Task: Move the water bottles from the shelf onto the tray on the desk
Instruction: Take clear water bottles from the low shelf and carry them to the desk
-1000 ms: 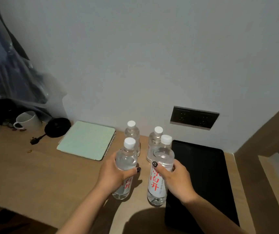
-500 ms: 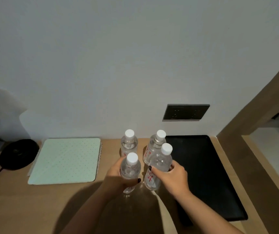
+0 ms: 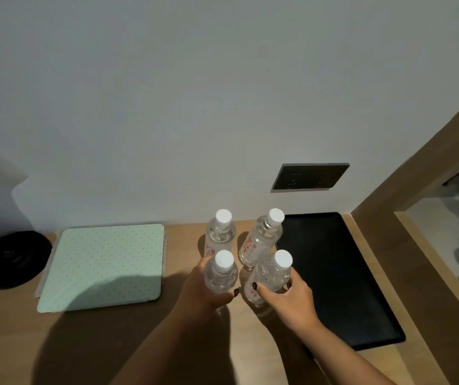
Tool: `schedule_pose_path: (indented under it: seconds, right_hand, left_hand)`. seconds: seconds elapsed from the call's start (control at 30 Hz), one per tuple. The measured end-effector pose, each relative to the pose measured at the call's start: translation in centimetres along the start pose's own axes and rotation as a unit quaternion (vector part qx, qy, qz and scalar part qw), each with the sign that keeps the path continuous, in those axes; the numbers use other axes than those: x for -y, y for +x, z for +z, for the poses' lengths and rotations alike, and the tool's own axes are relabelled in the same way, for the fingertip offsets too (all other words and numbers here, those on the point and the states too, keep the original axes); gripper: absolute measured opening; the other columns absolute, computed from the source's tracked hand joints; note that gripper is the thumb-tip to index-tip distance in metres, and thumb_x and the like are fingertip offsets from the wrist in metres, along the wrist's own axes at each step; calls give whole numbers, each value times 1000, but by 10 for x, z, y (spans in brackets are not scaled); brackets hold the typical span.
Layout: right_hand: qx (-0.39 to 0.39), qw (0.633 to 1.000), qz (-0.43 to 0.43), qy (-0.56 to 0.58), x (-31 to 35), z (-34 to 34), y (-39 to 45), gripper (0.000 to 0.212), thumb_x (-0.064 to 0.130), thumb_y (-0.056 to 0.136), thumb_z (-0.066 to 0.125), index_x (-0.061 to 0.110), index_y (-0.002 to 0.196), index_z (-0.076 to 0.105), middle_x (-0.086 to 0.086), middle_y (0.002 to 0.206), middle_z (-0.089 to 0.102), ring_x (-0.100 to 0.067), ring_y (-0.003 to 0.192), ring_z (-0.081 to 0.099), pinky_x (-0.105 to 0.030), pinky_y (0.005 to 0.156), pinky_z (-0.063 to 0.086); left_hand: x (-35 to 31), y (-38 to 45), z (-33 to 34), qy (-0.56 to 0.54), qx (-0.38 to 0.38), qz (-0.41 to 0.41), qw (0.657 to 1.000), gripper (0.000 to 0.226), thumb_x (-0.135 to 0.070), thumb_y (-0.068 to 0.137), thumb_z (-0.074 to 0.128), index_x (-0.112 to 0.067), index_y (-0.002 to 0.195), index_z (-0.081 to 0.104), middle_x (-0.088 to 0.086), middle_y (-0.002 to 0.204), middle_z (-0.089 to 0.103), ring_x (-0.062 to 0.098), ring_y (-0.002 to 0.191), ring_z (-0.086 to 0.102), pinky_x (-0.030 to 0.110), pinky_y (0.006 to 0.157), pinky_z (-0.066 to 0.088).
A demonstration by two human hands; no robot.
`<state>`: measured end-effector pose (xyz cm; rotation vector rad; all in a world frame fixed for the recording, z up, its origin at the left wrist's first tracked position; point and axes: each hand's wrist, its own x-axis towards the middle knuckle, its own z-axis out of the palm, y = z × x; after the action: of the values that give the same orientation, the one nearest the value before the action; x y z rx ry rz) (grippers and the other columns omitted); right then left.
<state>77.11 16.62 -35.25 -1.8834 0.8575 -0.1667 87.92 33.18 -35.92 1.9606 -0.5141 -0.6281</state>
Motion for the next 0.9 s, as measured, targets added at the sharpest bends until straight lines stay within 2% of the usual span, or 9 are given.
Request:
schedule_pose_path:
  seconds: [0.1,0.17,0.23,0.37,0.47,0.57,0.67,0.8,0.9]
  right_hand:
    - [15,1000,13,-1,-3,1,3,61,27,65,83,30,118,53,15,108,62,-3,101,59,-22,85,49]
    - [26,1000,14,-5,-2,-1,2,65,28,65,82,27,122,51,12,112,62,-8,107,59,-25,87,49]
    - [31,999,7,2,2,-4,-2,65,25,67,82,29,123,49,14,113,60,-8,110,57,-24,88,48]
    - [16,998,-36,48,22,-20,-12,65,21,71,80,37,124,46,21,120,54,3,112,51,-15,88,44]
    - [10,995,-83,53,39,-38,-22,64,22,78,74,42,128,40,29,124,46,11,115,45,-8,88,38]
    - [-19,992,-124,24,50,-60,-37,59,24,85,66,42,134,38,27,134,40,8,124,39,-16,104,33]
    - [-65,988,-137,-41,55,-85,-56,58,29,90,59,37,140,32,22,143,30,-2,137,25,-24,110,26]
    - [-115,972,-110,-171,44,-122,-85,71,36,93,52,25,150,12,11,158,5,-5,144,-9,-23,111,8]
    - [-129,961,-104,-221,25,-152,-113,73,40,94,48,26,150,3,11,159,-6,-6,143,-16,-26,113,7]
  left_hand:
    - [-1,-3,-1,14,2,-3,1000,66,-11,66,81,-28,115,40,-15,98,58,4,90,60,10,73,46]
    - [-5,-4,-5,33,-14,10,999,69,-14,63,84,-26,117,42,-9,102,59,9,92,61,13,78,50]
    - [-15,-5,-13,21,-10,5,1000,75,-17,62,86,-26,122,42,-9,109,58,11,101,59,13,82,48]
    - [-52,-14,-32,20,8,7,1000,79,-29,72,79,-33,136,33,-16,128,51,5,116,52,30,100,44]
    - [-82,-22,-43,66,-11,58,996,74,-34,75,74,-33,137,34,-15,135,49,2,116,50,23,96,42]
    - [-115,-27,-45,102,-37,98,989,70,-39,76,71,-34,136,36,-12,141,47,6,122,48,24,98,40]
    - [-149,-36,-33,159,-28,150,975,72,-46,79,67,-34,141,30,-12,148,37,12,134,38,33,106,37]
    - [-183,-49,3,220,0,193,956,73,-50,82,62,-36,143,25,-10,151,33,13,135,36,31,106,34]
    - [-199,-63,40,247,35,222,943,73,-48,85,59,-31,146,24,-7,154,28,12,140,29,28,110,28]
